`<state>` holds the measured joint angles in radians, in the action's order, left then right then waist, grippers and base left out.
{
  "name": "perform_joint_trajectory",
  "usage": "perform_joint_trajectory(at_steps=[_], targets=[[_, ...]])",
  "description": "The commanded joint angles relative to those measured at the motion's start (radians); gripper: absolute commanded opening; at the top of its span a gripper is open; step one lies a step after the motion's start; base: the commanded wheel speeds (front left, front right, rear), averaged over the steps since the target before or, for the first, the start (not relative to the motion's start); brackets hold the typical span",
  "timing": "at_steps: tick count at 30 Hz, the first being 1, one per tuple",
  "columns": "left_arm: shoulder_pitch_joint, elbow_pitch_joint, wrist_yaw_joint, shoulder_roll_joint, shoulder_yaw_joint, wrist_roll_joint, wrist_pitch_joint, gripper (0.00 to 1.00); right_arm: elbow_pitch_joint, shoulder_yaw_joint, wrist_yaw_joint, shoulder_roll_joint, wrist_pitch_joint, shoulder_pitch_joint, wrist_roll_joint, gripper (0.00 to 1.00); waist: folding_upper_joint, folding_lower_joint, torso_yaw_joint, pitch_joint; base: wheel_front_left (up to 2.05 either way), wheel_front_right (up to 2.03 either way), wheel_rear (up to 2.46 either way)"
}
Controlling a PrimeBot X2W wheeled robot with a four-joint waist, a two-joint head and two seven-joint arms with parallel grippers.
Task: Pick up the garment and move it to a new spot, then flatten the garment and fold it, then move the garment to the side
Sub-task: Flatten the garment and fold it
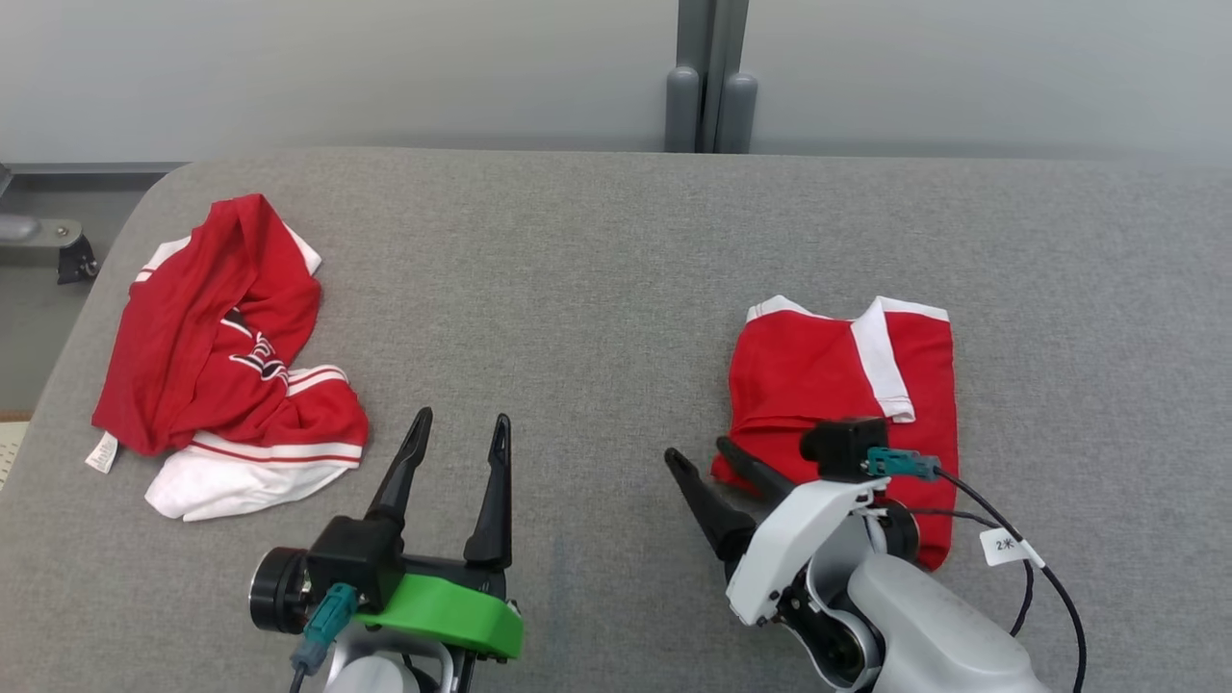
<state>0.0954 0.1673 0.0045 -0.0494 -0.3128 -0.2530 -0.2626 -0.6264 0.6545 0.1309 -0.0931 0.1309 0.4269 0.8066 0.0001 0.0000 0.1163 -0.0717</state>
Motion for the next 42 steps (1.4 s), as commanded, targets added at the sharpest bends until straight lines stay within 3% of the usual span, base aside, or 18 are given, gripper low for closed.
perform_joint_trajectory(at_steps=[1, 7, 11, 15, 18, 24, 30, 39, 40, 41, 42], targets=[[-0.001, -0.001, 0.004, -0.002, 0.009, -0.004, -0.003, 1.0, 0.026, 0.018, 0.0, -0.006, -0.003, 0.014, 0.014, 1.0, -0.0001, 0.0, -0.016, 0.007, 0.0, 0.0, 0.0], [0.005, -0.022, 0.004, -0.002, 0.042, -0.002, -0.003, 1.0, 0.141, 0.029, -0.001, -0.071, 0.058, 0.018, 0.023, 1.0, -0.0001, 0.0, -0.07, 0.023, 0.0, 0.0, 0.0], [0.011, -0.054, 0.005, -0.002, 0.068, -0.011, -0.003, 1.0, 0.175, -0.033, 0.0, -0.125, 0.116, 0.021, -0.087, 1.0, -0.0001, 0.0, -0.107, 0.028, 0.0, 0.0, 0.0], [0.009, -0.08, 0.007, -0.002, 0.086, -0.009, -0.003, 1.0, 0.205, -0.187, -0.001, -0.152, 0.135, -0.028, -0.25, 1.0, -0.0001, 0.0, -0.137, 0.026, 0.0, 0.0, 0.0], [0.003, -0.09, 0.009, -0.003, 0.095, -0.002, -0.003, 1.0, 0.295, -0.335, 0.0, -0.13, 0.134, -0.088, -0.401, 1.0, -0.0001, 0.0, -0.151, 0.02, 0.0, 0.0, 0.0], [-0.035, -0.093, 0.014, -0.003, 0.108, 0.019, -0.003, 1.0, 0.437, -0.554, 0.0, -0.034, 0.134, -0.229, -0.548, 1.0, -0.0001, 0.0, -0.165, 0.013, 0.0, 0.0, 0.0], [-0.068, -0.074, 0.007, -0.003, 0.108, 0.042, -0.003, 1.0, 0.482, -0.602, 0.0, 0.008, 0.134, -0.297, -0.602, 1.0, -0.0001, 0.0, -0.171, 0.004, 0.0, 0.0, 0.0], [-0.028, -0.075, 0.0, -0.003, 0.088, 0.035, -0.003, 1.0, 0.47, -0.63, -0.001, 0.028, 0.135, -0.276, -0.619, 1.0, -0.0001, 0.0, -0.14, -0.035, 0.0, 0.0, 0.0], [-0.025, -0.073, -0.003, -0.003, 0.084, 0.035, -0.003, 1.0, 0.456, -0.626, -0.001, 0.029, 0.135, -0.271, -0.617, 0.61, -0.0001, 0.0, -0.133, -0.042, 0.0, 0.0, 0.0], [-0.022, -0.07, -0.004, -0.003, 0.079, 0.036, -0.003, 1.0, 0.446, -0.629, -0.001, 0.029, 0.135, -0.267, -0.617, 0.0, -0.0001, 0.0, -0.125, -0.048, 0.0, 0.0, 0.0], [-0.018, -0.069, -0.006, -0.003, 0.073, 0.037, -0.003, 1.0, 0.429, -0.633, -0.001, 0.028, 0.135, -0.258, -0.612, 0.0, -0.0001, 0.0, -0.116, -0.055, 0.0, 0.0, 0.0]])
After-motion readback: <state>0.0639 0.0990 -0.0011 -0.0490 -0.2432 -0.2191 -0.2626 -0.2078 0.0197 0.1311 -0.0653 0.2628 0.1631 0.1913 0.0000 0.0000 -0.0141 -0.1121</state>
